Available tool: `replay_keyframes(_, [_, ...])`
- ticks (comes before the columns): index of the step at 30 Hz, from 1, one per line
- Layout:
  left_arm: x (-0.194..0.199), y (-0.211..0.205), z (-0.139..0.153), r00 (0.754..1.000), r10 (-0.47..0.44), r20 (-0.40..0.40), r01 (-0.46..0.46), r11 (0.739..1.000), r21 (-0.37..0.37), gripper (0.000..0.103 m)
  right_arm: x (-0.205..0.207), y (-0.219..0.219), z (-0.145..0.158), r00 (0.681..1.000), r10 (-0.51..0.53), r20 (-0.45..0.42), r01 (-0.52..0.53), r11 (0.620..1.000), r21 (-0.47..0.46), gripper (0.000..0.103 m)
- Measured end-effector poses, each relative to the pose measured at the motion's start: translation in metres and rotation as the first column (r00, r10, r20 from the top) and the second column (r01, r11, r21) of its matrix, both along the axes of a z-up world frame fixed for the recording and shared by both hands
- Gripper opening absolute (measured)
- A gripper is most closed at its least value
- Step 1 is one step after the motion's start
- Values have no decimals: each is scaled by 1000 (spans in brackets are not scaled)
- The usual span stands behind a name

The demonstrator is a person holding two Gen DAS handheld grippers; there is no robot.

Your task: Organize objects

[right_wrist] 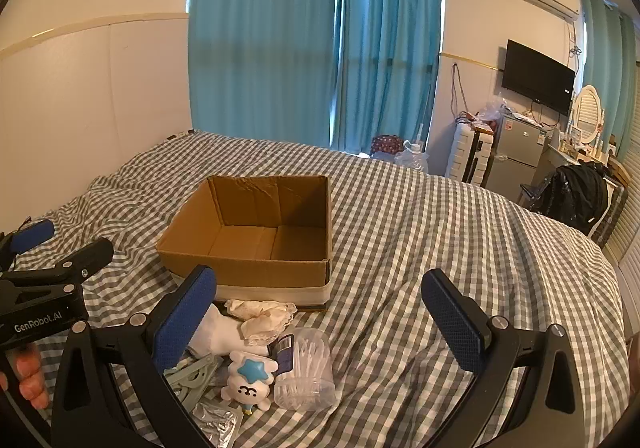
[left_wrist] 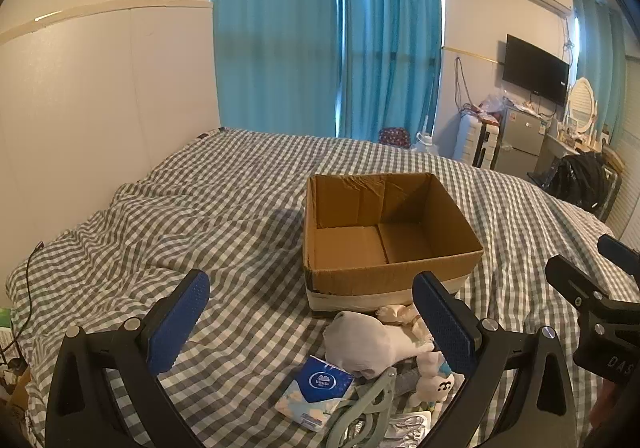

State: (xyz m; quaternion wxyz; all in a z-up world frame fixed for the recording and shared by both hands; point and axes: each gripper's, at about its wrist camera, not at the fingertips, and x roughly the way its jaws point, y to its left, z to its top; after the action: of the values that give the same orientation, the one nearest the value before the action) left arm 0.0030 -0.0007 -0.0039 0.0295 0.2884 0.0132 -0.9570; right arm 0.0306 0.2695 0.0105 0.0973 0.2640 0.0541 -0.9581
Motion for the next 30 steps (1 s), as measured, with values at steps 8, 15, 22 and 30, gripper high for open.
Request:
replay_keyframes(8, [-2, -6, 0, 1000, 11, 7, -11, 1000, 26, 103, 2, 0, -2, 1000, 9, 4, -9, 1000, 2, 103])
replay_keyframes(15, [-1, -4, -1, 1000, 4, 5, -4, 1000, 22, 103, 2, -2, -1, 1000, 22, 6, -22, 1000, 6, 103])
replay_keyframes(22, [-1, -1, -1, 1000, 14, 8, -14, 1000, 16, 103, 3, -4, -2, 1000, 30, 7, -30, 1000, 10, 103])
replay_keyframes(30, [5, -1, 2, 1000, 23, -20, -23, 1000, 6, 103, 7, -4, 1, 999, 40, 1, -40, 999, 1, 103])
